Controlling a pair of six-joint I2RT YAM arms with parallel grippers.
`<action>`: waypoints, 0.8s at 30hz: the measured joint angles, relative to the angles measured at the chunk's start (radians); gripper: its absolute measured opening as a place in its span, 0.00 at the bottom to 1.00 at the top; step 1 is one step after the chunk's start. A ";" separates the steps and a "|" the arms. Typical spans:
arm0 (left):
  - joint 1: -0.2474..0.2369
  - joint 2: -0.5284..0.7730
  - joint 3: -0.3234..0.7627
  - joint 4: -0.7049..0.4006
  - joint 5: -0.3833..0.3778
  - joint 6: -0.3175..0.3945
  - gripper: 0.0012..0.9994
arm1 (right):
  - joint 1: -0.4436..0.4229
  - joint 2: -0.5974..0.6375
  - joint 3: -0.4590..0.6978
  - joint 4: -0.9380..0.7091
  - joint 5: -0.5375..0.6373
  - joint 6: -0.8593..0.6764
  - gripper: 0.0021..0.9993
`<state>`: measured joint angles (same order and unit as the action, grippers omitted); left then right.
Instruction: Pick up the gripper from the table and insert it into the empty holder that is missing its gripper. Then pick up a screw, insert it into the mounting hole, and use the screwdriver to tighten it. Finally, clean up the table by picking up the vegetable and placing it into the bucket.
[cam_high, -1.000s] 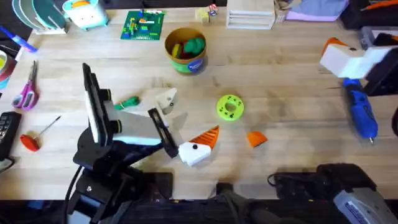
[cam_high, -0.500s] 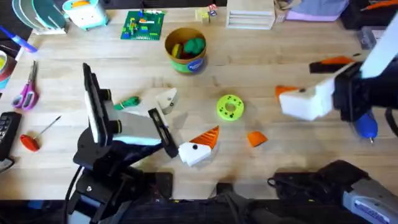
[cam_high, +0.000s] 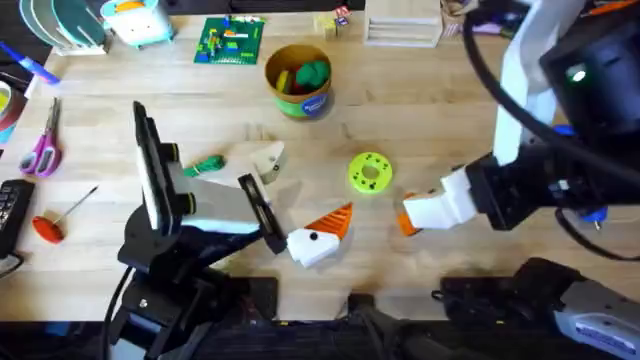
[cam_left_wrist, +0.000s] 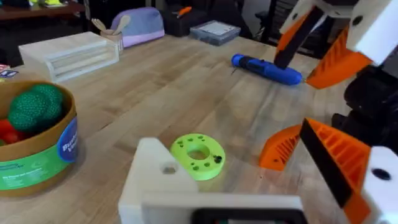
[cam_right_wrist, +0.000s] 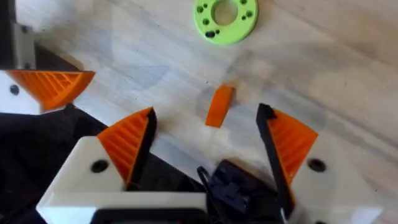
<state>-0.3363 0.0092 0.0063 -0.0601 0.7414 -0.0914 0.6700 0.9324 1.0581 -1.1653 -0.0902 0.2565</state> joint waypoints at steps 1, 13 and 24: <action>0.000 0.000 0.000 0.000 0.000 0.000 0.99 | 0.005 -0.002 -0.012 -0.008 0.000 0.030 0.99; 0.000 0.000 0.000 0.000 0.000 0.000 0.99 | 0.091 -0.097 -0.272 0.070 0.000 0.288 0.99; 0.000 0.000 0.000 0.000 0.000 0.000 0.99 | 0.092 -0.001 -0.364 0.159 0.075 0.365 0.99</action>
<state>-0.3363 0.0091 0.0063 -0.0601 0.7418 -0.0914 0.7620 0.9311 0.6945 -1.0066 -0.0153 0.6213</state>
